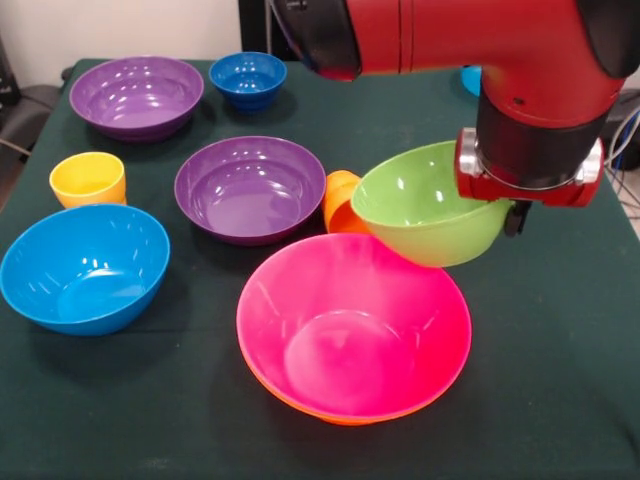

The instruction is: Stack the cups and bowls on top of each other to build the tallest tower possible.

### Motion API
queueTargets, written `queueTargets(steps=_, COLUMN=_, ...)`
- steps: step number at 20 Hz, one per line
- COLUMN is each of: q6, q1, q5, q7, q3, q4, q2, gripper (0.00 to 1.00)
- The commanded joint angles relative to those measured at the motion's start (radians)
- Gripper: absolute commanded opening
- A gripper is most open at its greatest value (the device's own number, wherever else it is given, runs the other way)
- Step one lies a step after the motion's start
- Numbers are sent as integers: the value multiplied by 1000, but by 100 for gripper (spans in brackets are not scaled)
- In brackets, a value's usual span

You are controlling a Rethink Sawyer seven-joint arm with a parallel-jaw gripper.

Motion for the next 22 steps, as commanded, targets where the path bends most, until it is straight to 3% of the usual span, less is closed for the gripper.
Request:
queueTargets(steps=1, q6=114, q1=5, q5=-88, q7=-292, q3=86, q4=-127, q2=94, gripper=0)
queueTargets(steps=7, q6=141, q1=-1, q5=-81, q7=-321, q3=97, q4=-178, q2=132, gripper=0)
queueTargets(steps=17, q6=151, q1=5, q5=-81, q7=-316, q3=79, q4=-192, q2=123, gripper=0)
queueTargets(steps=22, q6=200, q1=11, q5=-97, q7=-333, q3=69, q4=-232, q2=116, gripper=0)
